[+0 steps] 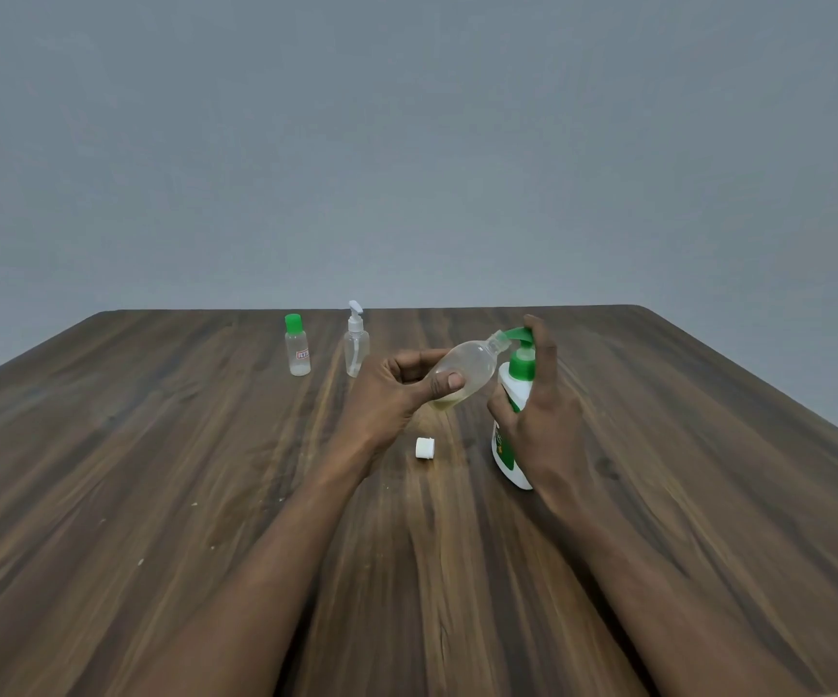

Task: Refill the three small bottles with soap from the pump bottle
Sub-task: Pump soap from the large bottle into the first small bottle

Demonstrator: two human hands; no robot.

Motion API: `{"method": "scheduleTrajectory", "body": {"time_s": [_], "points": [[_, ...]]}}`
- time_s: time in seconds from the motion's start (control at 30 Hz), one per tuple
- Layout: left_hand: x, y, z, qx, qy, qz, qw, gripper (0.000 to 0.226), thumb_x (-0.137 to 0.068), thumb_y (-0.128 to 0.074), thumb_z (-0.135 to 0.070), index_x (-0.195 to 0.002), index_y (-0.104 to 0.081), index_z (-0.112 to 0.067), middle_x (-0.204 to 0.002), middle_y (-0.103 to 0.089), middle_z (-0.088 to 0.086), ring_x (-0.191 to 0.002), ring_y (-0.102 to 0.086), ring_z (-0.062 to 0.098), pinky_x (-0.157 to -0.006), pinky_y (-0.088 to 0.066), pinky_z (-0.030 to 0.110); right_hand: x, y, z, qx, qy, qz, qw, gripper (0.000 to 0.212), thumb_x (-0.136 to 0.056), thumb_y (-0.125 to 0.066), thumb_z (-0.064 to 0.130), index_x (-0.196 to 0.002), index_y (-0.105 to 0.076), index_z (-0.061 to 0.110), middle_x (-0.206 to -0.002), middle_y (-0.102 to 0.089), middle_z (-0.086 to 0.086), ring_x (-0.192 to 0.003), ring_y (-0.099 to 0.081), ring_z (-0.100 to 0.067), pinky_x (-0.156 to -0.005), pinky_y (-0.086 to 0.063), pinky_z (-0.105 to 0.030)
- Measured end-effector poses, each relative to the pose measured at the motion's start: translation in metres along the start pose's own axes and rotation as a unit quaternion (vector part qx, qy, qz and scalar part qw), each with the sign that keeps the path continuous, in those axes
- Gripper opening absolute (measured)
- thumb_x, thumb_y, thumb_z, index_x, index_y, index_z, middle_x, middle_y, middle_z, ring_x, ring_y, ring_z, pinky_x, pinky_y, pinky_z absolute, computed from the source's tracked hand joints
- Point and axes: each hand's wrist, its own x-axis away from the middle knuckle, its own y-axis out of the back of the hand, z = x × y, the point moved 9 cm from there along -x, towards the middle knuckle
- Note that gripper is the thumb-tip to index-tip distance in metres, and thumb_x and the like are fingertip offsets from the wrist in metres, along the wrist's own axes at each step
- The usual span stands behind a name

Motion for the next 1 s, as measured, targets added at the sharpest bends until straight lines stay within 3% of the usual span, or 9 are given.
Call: {"method": "scheduleTrajectory", "body": {"time_s": [0.13, 0.27, 0.33, 0.43, 0.6, 0.73, 0.87, 1.0], "points": [[0.0008, 0.0020, 0.0019, -0.004, 0.005, -0.006, 1.000, 0.041, -0.075, -0.084, -0.028, -0.113, -0.077, -0.013, -0.107, -0.079, 0.004, -0.103, -0.075, 0.019, -0.087, -0.057, 0.028, 0.0010, 0.0000, 0.0057, -0.006, 0.023, -0.011, 1.000, 0.066, -0.090, -0.071, 0.021, -0.146, -0.035, 0.025, -0.101, -0.055, 0.014, -0.082, -0.045, 0.006, -0.071, -0.032, 0.005], [0.0016, 0.0027, 0.0056, -0.007, 0.013, -0.003, 1.000, 0.037, -0.075, -0.087, -0.027, -0.110, -0.079, -0.016, -0.106, -0.079, 0.004, -0.102, -0.075, 0.019, -0.085, -0.057, 0.026, 0.0006, 0.0009, 0.0080, -0.002, 0.030, -0.019, 0.999, 0.059, -0.090, -0.070, 0.018, -0.139, -0.038, 0.022, -0.102, -0.055, 0.013, -0.084, -0.046, 0.004, -0.067, -0.033, -0.009], [0.0015, 0.0018, 0.0074, -0.006, 0.018, -0.004, 1.000, 0.036, -0.074, -0.087, -0.028, -0.108, -0.079, -0.018, -0.106, -0.079, 0.004, -0.102, -0.075, 0.019, -0.083, -0.057, 0.024, 0.0006, 0.0015, 0.0075, -0.003, 0.029, -0.020, 0.999, 0.058, -0.090, -0.070, 0.018, -0.140, -0.039, 0.020, -0.104, -0.055, 0.013, -0.086, -0.045, 0.006, -0.069, -0.034, -0.007], [0.0015, 0.0007, 0.0059, -0.003, 0.014, -0.008, 1.000, 0.040, -0.070, -0.088, -0.036, -0.106, -0.080, -0.022, -0.106, -0.079, 0.003, -0.102, -0.075, 0.019, -0.082, -0.057, 0.023, 0.0006, 0.0005, 0.0066, -0.006, 0.023, -0.008, 1.000, 0.065, -0.093, -0.069, 0.024, -0.148, -0.033, 0.023, -0.107, -0.055, 0.015, -0.084, -0.048, 0.006, -0.073, -0.034, 0.003], [0.0019, 0.0012, 0.0051, -0.008, 0.009, -0.015, 1.000, 0.040, -0.072, -0.088, -0.032, -0.109, -0.079, -0.020, -0.106, -0.079, 0.003, -0.103, -0.075, 0.020, -0.086, -0.058, 0.029, 0.0014, 0.0013, 0.0014, 0.009, -0.004, 0.001, 1.000, 0.082, -0.090, -0.071, 0.029, -0.152, -0.018, 0.036, -0.096, -0.054, 0.014, -0.072, -0.053, -0.002, -0.062, -0.039, -0.014], [0.0022, 0.0026, 0.0043, -0.014, 0.001, -0.033, 0.999, 0.035, -0.076, -0.086, -0.022, -0.110, -0.078, -0.017, -0.105, -0.080, 0.003, -0.102, -0.075, 0.021, -0.089, -0.060, 0.034, 0.0024, 0.0002, 0.0075, 0.012, 0.014, -0.005, 1.000, 0.074, -0.092, -0.069, 0.029, -0.153, -0.028, 0.024, -0.101, -0.055, 0.013, -0.073, -0.048, 0.007, -0.067, -0.035, 0.001], [0.0030, 0.0049, 0.0023, -0.021, -0.007, -0.044, 0.999, 0.033, -0.076, -0.087, -0.021, -0.108, -0.079, -0.019, -0.103, -0.080, 0.001, -0.100, -0.076, 0.019, -0.085, -0.061, 0.030, 0.0027, -0.0019, 0.0079, 0.022, 0.002, -0.006, 1.000, 0.067, -0.094, -0.068, 0.029, -0.151, -0.034, 0.020, -0.108, -0.064, 0.003, -0.079, -0.050, -0.006, -0.069, -0.038, -0.021], [0.0039, 0.0007, 0.0031, -0.027, -0.003, -0.032, 0.999, 0.045, -0.071, -0.087, -0.030, -0.112, -0.078, -0.017, -0.106, -0.079, 0.000, -0.103, -0.075, 0.017, -0.085, -0.060, 0.027, 0.0025, 0.0001, 0.0063, 0.022, -0.001, -0.015, 1.000, 0.058, -0.093, -0.068, 0.023, -0.144, -0.041, 0.015, -0.101, -0.066, -0.001, -0.075, -0.058, -0.015, -0.065, -0.041, -0.026]]}}
